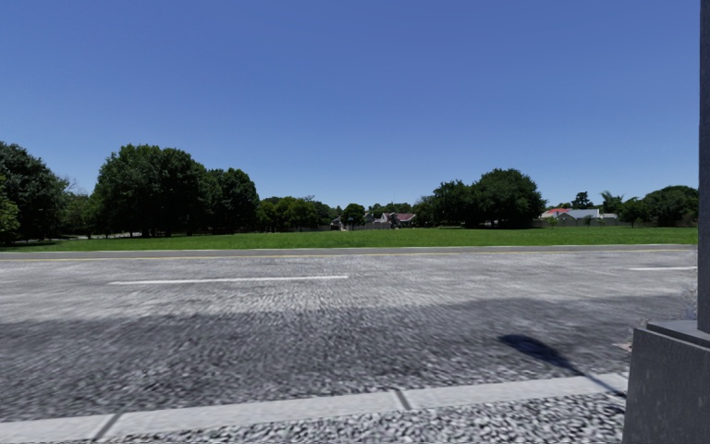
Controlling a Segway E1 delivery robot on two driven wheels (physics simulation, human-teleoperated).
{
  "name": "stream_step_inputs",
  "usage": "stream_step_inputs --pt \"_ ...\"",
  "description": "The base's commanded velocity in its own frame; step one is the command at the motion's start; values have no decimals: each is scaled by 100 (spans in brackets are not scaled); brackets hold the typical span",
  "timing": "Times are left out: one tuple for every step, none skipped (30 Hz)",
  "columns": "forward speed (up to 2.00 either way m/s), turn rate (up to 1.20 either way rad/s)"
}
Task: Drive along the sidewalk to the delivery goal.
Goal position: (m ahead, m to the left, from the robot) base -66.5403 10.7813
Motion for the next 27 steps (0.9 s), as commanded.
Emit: stream_step_inputs --pt "25 0" --pt "25 0" --pt "25 0" --pt "25 0" --pt "25 0" --pt "25 0" --pt "25 0" --pt "25 0" --pt "25 0" --pt "25 0" --pt "25 0" --pt "25 0" --pt "25 0" --pt "25 0" --pt "23 0" --pt "12 0" --pt "0 0" --pt "0 0" --pt "0 0" --pt "0 0" --pt "0 0" --pt "0 0" --pt "0 0" --pt "0 0" --pt "0 0" --pt "0 0" --pt "0 0"
